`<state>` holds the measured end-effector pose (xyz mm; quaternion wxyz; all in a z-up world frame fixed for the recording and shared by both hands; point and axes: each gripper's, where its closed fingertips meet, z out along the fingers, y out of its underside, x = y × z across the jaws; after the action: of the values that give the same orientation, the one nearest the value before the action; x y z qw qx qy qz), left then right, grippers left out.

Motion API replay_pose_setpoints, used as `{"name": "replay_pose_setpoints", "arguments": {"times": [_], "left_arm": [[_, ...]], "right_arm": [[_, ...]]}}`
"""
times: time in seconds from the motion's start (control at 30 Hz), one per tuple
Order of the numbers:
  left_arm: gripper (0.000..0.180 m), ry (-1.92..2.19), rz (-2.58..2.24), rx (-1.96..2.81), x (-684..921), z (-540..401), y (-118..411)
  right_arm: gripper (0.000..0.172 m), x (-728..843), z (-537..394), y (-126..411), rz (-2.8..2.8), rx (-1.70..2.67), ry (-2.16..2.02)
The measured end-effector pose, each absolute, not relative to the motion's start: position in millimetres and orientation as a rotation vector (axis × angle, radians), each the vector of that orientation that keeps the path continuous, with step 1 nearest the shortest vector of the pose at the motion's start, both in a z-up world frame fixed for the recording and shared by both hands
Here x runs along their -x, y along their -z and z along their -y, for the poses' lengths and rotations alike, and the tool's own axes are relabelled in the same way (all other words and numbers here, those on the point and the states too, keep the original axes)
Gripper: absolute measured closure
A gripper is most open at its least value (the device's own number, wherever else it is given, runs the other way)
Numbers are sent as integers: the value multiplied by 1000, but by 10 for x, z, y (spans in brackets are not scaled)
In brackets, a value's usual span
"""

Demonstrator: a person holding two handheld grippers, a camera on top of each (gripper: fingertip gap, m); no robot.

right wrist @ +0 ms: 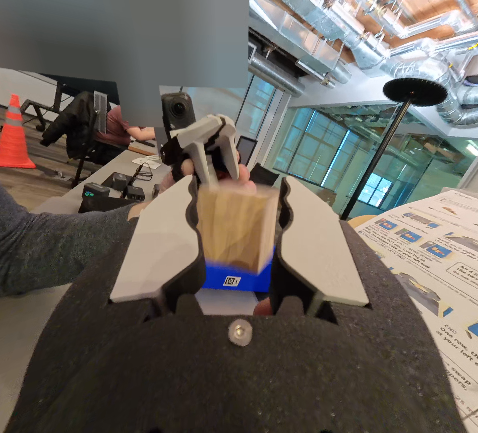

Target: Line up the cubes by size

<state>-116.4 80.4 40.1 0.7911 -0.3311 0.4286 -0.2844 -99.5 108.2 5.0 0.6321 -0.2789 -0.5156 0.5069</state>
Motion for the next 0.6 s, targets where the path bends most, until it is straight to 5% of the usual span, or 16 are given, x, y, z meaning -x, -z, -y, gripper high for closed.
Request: {"name": "replay_pose_setpoints", "arguments": {"times": [0.13, 0.43, 0.6], "left_arm": [[180, 743, -928, 841, 810, -1072, -81], [179, 766, -876, 1172, 1125, -1614, 711], [138, 362, -991, 1428, 1497, -1732, 951]], "right_arm": [[172, 1171, -1037, 93, 1188, 726, -1319], [172, 759, -1872, 347, 1098, 896, -1331], [170, 693, -1933, 271, 1117, 924, -1297]]}}
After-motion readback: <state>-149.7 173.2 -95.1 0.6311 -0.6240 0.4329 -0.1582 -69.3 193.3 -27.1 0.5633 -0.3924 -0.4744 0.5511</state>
